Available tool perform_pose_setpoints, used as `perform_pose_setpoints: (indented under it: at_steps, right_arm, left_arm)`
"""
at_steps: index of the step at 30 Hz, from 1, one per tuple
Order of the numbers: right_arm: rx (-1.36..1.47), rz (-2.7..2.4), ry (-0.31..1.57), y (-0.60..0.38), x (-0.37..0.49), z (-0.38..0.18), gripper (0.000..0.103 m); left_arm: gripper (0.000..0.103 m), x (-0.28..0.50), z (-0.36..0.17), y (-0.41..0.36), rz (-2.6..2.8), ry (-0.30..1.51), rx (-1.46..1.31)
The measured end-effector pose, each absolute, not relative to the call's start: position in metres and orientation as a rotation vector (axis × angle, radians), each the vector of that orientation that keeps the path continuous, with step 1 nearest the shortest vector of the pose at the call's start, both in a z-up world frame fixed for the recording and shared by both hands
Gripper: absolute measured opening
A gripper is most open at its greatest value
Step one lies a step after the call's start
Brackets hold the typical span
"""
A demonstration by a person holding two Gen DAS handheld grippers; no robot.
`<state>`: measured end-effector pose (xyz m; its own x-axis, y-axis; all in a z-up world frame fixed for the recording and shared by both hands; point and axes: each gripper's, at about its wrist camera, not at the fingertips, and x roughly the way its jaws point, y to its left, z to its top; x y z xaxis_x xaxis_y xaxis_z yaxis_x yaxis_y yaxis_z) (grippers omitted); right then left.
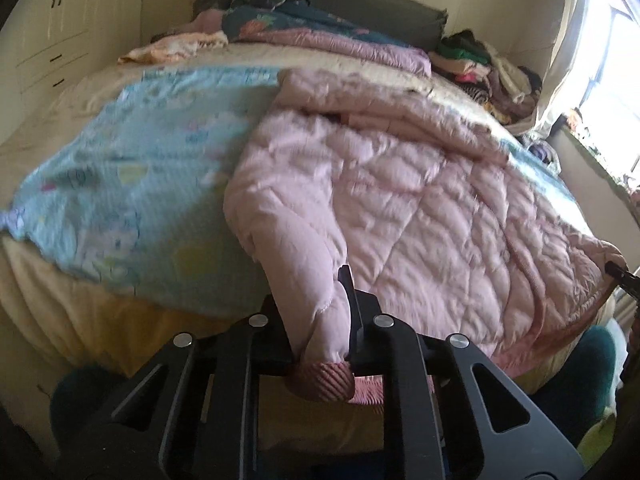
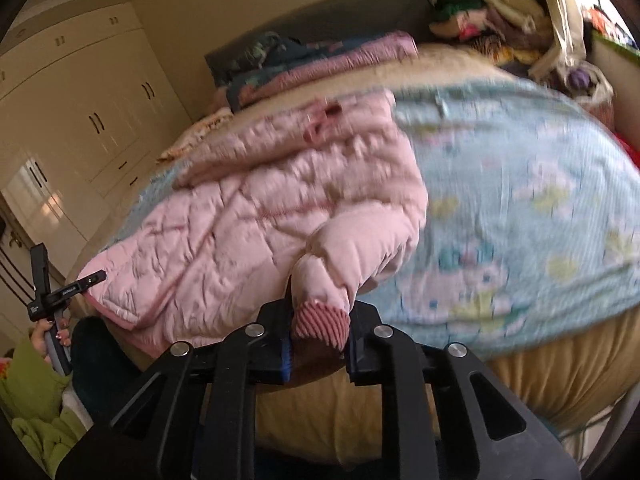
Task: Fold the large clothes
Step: 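Lift the hem with both grippers and fold it toward the collar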
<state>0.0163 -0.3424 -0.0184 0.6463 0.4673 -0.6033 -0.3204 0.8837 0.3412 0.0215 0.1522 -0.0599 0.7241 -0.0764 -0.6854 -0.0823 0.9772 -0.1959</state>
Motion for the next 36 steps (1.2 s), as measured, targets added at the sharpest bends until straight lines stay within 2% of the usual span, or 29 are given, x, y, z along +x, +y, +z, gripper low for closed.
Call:
perform_pose_setpoints:
  at_steps: [8, 36]
  right_arm:
    - [0.196, 0.454, 0.624, -0.337, 0.040, 0.034, 0.017]
    - [0.191, 0.431, 0.424, -0.330, 0.098, 0.133, 0.016]
  left_arm:
    - [0.010, 0.047, -0.021, 0.150, -0.002, 0.667, -0.202]
    - [0.010, 0.107, 0.084, 0.157, -0.018, 0.445, -0.241]
